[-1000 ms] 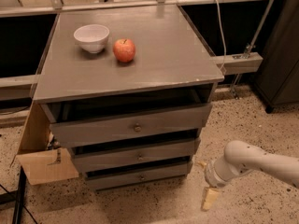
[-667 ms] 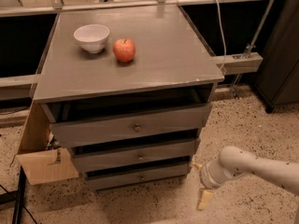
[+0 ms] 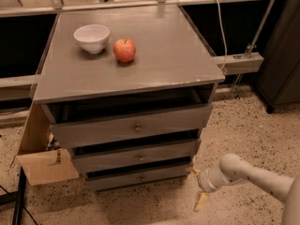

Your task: Open bottom drawer

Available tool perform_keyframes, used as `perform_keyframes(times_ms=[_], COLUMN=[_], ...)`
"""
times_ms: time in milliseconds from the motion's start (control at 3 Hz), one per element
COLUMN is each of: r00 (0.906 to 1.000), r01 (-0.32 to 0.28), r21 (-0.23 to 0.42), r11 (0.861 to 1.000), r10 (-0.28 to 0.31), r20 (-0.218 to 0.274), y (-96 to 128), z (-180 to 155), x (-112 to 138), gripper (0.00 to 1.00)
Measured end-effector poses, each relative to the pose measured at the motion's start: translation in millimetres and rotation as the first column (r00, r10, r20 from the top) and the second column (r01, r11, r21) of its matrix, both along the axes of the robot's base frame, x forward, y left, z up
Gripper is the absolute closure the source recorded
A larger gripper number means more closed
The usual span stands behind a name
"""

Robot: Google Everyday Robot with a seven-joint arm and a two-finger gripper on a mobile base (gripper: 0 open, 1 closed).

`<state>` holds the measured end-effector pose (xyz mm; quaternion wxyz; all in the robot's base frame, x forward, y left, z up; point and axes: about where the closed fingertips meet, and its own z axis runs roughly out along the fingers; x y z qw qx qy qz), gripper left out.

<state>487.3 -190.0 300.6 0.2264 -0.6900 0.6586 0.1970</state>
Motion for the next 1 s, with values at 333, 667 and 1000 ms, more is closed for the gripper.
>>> perform_keyframes(times_ms=[333, 667, 1000], r00=[0.9999, 0.9999, 0.9994], r01=[0.011, 0.010, -0.003], r21=[-0.006, -0.007, 0.012], r11=[1.000, 1.000, 1.000], r10=[-0.011, -0.010, 0.003], r20=[0.011, 0.010, 0.034], y=[-2.3, -2.2, -5.2], z=[0.3, -0.3, -18.1], x=[6.4, 5.4, 10.9], gripper=[0.00, 0.00, 0.00])
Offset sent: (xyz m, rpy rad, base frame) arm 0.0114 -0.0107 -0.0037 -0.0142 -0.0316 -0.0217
